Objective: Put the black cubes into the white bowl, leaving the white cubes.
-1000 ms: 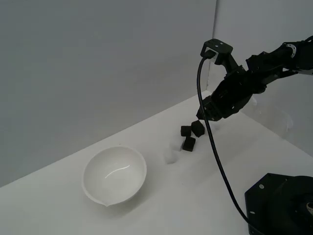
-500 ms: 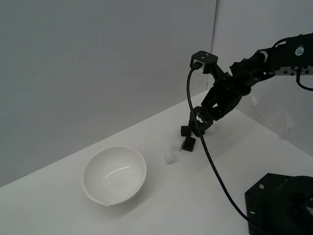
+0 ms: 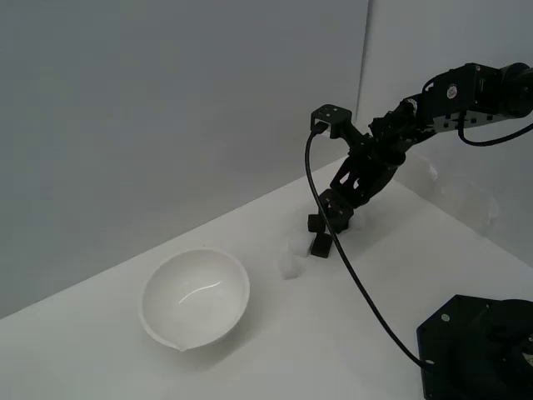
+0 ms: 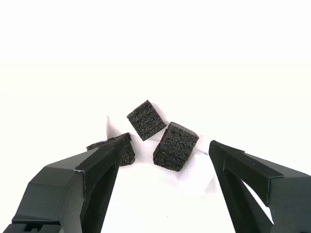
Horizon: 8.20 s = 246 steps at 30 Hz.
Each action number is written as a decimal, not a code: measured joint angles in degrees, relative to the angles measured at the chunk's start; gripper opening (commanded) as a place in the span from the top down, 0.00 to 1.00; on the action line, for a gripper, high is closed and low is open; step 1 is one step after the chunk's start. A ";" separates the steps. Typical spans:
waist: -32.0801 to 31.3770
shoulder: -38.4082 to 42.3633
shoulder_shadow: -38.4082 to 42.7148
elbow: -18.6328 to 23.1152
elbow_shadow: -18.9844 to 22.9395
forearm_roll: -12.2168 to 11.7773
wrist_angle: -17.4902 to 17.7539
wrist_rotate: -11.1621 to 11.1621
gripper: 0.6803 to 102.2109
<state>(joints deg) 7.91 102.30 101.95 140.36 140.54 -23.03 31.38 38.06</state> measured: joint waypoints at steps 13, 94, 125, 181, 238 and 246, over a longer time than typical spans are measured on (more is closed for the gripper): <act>0.00 -3.78 -3.78 -1.32 -1.41 0.09 -0.09 0.09 0.03; -8.79 18.54 18.46 -2.81 -2.90 2.55 7.65 -8.09 0.98; -38.76 7.56 7.47 -14.15 -14.15 2.55 8.09 -18.81 0.98; -9.58 5.10 4.92 -6.68 -6.68 9.05 7.38 -16.96 0.06; -6.15 -9.76 -9.58 -6.68 -6.68 9.05 2.90 -13.01 0.03; -6.06 -10.81 -10.72 -6.59 -6.68 9.05 2.90 -13.01 0.10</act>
<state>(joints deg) 1.85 91.49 91.23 133.77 133.86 -13.97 34.28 25.05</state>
